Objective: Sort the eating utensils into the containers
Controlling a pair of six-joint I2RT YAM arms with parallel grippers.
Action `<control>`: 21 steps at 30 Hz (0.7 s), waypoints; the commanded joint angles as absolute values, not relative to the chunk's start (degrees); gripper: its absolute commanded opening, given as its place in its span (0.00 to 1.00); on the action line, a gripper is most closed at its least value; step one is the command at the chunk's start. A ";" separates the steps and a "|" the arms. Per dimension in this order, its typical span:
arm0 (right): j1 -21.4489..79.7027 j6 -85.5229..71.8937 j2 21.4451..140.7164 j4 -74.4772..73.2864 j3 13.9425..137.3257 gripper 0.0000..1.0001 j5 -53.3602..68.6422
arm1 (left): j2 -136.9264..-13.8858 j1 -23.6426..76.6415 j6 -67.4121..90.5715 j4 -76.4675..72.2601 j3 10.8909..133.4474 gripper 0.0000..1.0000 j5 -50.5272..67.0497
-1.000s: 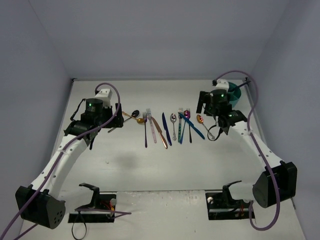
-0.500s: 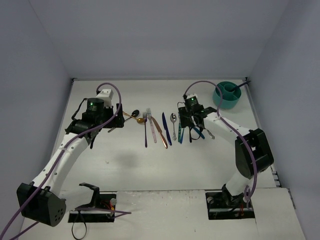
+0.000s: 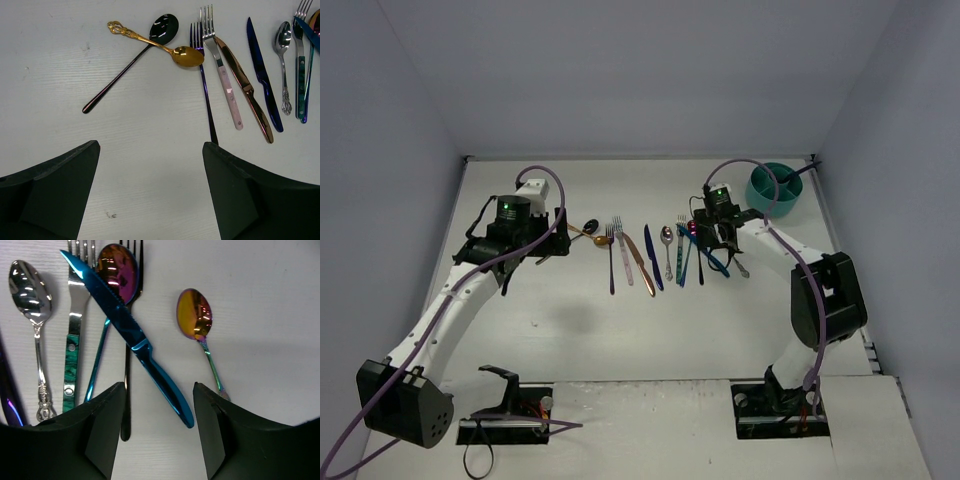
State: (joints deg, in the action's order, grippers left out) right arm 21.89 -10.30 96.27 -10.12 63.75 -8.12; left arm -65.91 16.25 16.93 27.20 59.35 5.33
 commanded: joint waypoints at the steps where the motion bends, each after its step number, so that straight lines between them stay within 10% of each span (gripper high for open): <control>1: 19.46 -7.53 96.12 -10.50 63.81 0.51 -5.54 | -65.77 15.91 16.88 25.58 61.32 0.82 6.38; 21: 17.31 -0.53 103.48 -12.35 67.03 0.43 -1.32 | -66.58 15.91 16.92 25.71 61.48 0.82 6.99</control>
